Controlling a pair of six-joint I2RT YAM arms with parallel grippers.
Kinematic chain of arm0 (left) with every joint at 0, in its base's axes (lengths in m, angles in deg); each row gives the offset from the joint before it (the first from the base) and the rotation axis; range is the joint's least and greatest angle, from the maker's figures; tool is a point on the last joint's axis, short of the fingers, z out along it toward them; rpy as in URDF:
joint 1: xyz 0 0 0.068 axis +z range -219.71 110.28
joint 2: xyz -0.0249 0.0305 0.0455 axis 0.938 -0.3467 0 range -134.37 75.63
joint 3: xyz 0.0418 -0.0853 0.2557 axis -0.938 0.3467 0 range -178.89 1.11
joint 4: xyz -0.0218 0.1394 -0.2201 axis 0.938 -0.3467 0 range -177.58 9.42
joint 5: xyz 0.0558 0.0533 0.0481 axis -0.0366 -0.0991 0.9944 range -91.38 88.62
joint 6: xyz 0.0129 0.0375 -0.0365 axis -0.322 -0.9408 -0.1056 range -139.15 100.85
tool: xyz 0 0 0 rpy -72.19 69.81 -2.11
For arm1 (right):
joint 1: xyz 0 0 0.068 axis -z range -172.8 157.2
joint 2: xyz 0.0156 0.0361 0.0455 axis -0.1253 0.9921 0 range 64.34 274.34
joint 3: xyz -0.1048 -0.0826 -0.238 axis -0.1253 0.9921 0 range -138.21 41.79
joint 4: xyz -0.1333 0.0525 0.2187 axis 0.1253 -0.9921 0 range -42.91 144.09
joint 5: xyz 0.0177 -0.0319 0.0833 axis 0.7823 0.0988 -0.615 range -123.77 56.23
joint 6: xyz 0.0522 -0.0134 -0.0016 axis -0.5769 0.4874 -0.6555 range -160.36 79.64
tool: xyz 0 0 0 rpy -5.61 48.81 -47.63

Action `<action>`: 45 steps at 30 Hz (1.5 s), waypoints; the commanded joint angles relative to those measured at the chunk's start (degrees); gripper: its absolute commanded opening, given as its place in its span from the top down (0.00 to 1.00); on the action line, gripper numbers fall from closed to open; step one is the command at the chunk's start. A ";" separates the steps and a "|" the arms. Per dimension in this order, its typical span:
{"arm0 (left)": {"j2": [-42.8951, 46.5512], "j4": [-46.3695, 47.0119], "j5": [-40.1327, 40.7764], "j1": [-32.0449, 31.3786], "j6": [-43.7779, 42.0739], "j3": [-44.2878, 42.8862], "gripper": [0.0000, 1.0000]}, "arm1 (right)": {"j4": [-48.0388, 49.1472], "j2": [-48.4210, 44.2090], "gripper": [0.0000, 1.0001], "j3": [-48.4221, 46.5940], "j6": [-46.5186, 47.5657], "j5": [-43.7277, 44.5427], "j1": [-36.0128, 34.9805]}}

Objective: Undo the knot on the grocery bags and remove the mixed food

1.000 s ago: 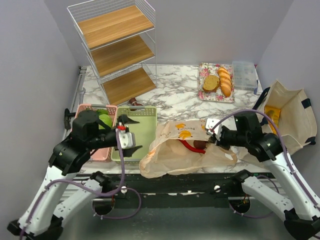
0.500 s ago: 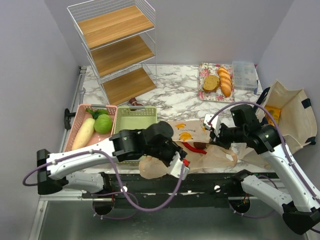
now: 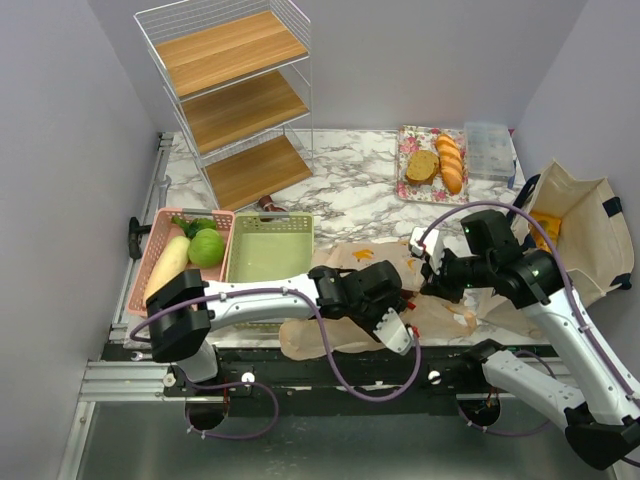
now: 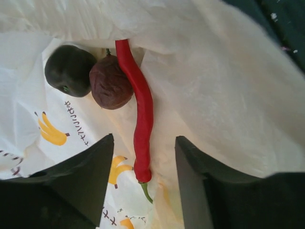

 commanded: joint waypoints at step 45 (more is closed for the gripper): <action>3.35 5.21 -17.76 8.12 6.88 -0.87 1.00 | 5.68 1.37 0.99 1.06 -6.35 7.88 -0.35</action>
